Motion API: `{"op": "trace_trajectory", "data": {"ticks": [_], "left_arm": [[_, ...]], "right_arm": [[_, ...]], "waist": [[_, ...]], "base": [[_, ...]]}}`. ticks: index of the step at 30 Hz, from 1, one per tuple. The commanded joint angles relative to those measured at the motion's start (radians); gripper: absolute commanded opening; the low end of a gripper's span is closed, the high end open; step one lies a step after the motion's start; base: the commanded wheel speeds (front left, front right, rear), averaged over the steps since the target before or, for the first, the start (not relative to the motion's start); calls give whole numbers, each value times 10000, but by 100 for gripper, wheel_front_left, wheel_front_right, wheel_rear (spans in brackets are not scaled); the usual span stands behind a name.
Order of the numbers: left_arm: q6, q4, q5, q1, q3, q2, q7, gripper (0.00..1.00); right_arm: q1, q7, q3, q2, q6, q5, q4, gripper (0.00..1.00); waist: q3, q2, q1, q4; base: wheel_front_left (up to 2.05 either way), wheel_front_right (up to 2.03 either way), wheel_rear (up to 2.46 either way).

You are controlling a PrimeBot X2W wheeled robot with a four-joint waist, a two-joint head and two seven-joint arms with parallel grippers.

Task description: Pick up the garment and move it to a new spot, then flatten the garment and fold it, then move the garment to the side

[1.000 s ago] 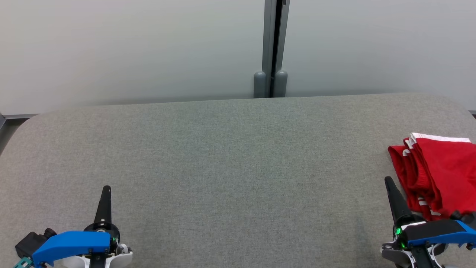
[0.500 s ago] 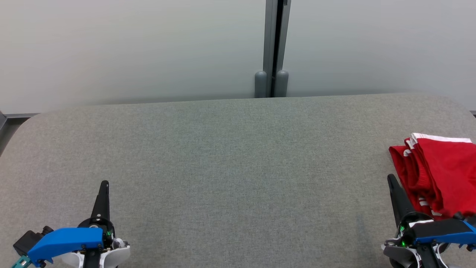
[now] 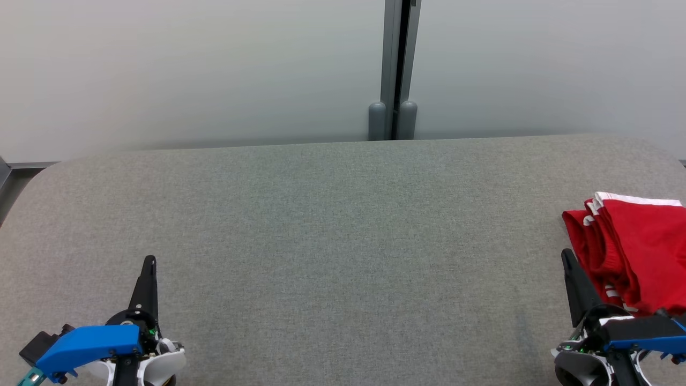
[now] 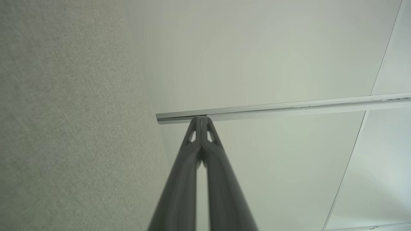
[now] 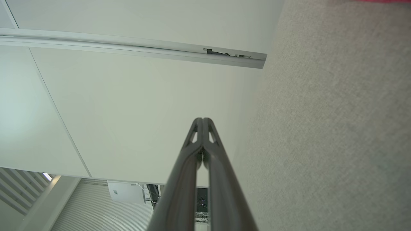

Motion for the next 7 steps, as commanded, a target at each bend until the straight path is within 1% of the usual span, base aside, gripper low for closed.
{"op": "trace_trajectory", "data": {"ticks": [1,7], "left_arm": [[-89,-69,-171,-197,92,-17,75,0],[-101,-91,-502,-224,135,-52,181,0]], "right_arm": [[-143,51,-45,-1,7,212,-55,0],[-150,106,-78,0,7,627,-57,0]], "waist": [[1,0,0,3],[5,0,0,17]], "base": [[0,0,0],[0,0,0]]}}
